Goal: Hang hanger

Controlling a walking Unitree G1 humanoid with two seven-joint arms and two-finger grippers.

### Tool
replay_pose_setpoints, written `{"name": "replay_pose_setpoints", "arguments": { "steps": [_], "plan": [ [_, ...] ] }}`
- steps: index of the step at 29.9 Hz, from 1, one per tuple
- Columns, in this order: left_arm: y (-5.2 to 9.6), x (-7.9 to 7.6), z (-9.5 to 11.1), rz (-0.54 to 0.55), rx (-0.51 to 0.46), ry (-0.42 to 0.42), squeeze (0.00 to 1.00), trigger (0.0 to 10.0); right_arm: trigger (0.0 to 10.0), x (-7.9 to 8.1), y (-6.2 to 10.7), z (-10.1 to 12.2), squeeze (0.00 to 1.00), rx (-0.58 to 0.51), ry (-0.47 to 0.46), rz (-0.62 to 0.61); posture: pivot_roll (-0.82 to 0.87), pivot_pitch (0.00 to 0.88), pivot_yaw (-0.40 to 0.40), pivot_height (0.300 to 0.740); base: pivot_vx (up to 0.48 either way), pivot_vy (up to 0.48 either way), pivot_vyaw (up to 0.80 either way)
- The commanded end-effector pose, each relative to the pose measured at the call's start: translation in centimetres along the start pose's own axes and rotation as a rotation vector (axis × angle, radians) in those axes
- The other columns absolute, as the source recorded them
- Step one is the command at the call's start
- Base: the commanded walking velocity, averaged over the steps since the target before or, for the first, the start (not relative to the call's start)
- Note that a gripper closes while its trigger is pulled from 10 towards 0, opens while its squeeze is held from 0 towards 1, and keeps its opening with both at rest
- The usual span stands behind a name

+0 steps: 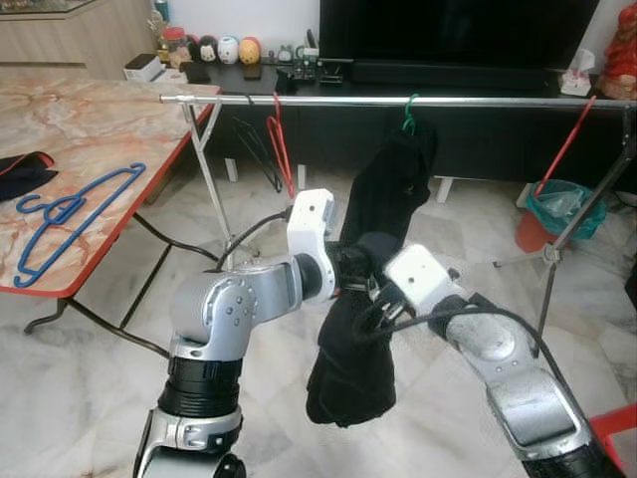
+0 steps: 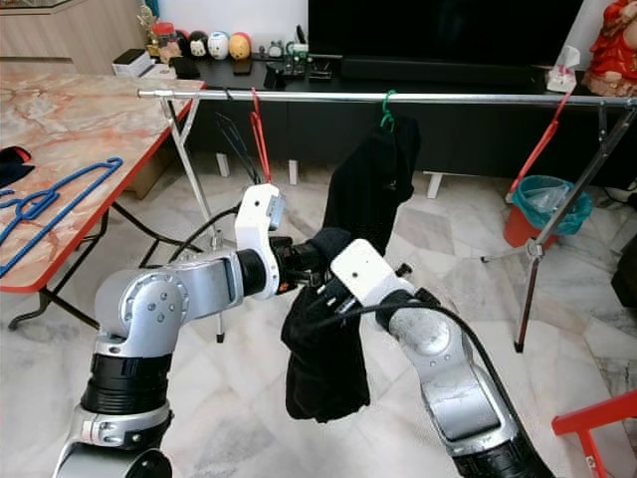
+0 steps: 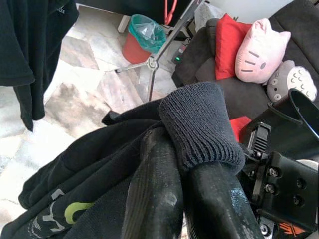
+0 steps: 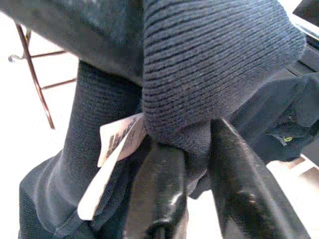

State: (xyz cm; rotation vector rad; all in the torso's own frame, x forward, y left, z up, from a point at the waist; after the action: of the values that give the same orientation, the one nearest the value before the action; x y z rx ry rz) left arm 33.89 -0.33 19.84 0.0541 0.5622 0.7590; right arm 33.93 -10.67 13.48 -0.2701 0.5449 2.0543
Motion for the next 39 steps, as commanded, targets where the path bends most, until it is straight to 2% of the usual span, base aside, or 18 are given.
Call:
{"name": "replay_pose_setpoints", "arguments": {
  "steps": [1,6,22,35,39],
  "plan": [
    [0.1,-1.0,0.9,-0.032,-0.022,-0.031,0.0,10.0,0.0,-0.3,0.3,1.0,0.0,-0.046,-0.026,0.002,-0.03,0.013,-0.007,0.74,0.0,0.0,0.0],
    [0.1,-1.1,0.8,-0.036,-0.02,-0.033,0.0,10.0,0.0,0.7,0.5,1.1,0.0,-0.061,-0.045,0.059,-0.03,0.014,-0.006,0.74,0.0,0.0,0.0],
    [0.2,-1.2,0.8,-0.039,-0.018,-0.039,0.0,10.0,0.0,3.1,1.3,0.5,0.0,-0.04,-0.022,0.223,-0.03,0.013,-0.006,0.74,0.0,0.0,0.0],
    [0.2,-1.1,0.8,-0.038,-0.02,-0.039,0.0,10.0,0.0,3.0,1.8,0.1,0.0,-0.021,-0.025,0.267,-0.03,0.012,-0.012,0.74,0.0,0.0,0.0],
    [0.1,-0.1,0.0,-0.001,0.006,-0.064,0.0,10.0,0.0,2.8,2.2,0.2,0.0,-0.025,-0.033,0.282,-0.03,0.011,-0.015,0.74,0.0,0.0,0.0]
  ]
}}
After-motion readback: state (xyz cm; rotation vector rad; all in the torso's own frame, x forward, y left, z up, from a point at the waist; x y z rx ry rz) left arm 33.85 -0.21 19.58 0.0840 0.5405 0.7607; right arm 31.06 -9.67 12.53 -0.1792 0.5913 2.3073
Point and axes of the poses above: a point about 5 cm out from each wrist's last joint towards the gripper, its own y axis pointing back from the gripper into the wrist, its own z axis along the axis of the wrist's last joint, x = y × z, the point moved 6 cm from there along -y, pointing out of the wrist towards the gripper
